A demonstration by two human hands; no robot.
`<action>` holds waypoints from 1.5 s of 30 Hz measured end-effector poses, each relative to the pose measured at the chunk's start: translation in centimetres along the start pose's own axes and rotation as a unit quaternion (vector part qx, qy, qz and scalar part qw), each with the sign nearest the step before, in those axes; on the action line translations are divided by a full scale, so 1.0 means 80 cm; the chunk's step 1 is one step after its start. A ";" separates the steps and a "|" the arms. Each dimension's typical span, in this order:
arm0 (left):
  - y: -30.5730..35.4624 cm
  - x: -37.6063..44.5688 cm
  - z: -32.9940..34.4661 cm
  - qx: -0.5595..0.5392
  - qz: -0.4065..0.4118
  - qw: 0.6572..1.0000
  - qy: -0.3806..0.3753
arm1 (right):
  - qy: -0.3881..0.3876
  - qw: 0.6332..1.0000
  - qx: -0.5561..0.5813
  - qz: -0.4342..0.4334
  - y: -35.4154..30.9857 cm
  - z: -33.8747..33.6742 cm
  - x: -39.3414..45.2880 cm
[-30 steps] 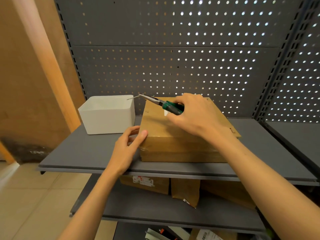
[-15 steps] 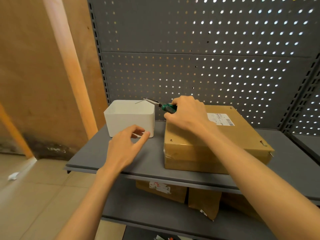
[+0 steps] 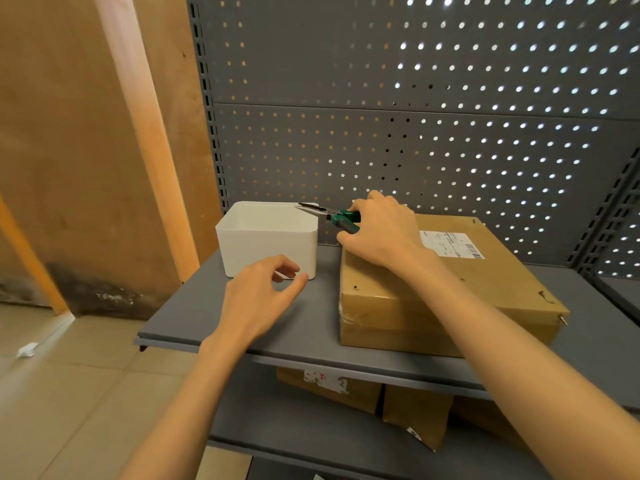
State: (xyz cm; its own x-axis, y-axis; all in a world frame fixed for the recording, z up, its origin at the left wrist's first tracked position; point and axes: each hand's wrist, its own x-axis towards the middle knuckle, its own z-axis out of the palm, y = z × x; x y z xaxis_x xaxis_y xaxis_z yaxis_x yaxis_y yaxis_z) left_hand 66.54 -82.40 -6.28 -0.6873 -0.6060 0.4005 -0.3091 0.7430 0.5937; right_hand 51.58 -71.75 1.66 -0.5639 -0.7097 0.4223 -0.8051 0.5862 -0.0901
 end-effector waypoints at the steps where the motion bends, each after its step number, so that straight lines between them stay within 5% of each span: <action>1: 0.003 0.001 0.001 -0.009 0.005 1.000 0.000 | 0.003 1.000 0.002 0.001 0.002 -0.002 -0.002; 10: 0.067 -0.004 0.020 -0.082 0.101 0.991 0.018 | 0.038 0.999 0.021 0.024 0.034 -0.035 -0.044; 23: 0.193 -0.034 0.082 0.024 0.301 0.953 -0.017 | 0.093 0.986 -0.015 0.135 0.120 -0.085 -0.126; 33: 0.229 -0.048 0.152 0.057 0.330 0.942 0.032 | 0.061 0.974 -0.061 0.210 0.188 -0.106 -0.197; 39: 0.220 -0.061 0.186 0.055 0.318 0.936 0.143 | 0.014 0.979 -0.043 0.200 0.202 -0.100 -0.209; 45: 0.224 -0.063 0.199 0.049 0.290 0.941 0.171 | -0.009 0.982 -0.059 0.177 0.217 -0.101 -0.221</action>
State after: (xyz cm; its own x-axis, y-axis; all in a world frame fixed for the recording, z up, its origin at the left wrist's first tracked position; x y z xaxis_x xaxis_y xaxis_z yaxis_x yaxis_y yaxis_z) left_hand 53.97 -61.50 -8.77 -0.5128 -0.1351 0.8478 -0.0181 0.9890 0.1466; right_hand 49.02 -45.89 -0.11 -0.8088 -0.4588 0.3678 -0.5314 0.8381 -0.1232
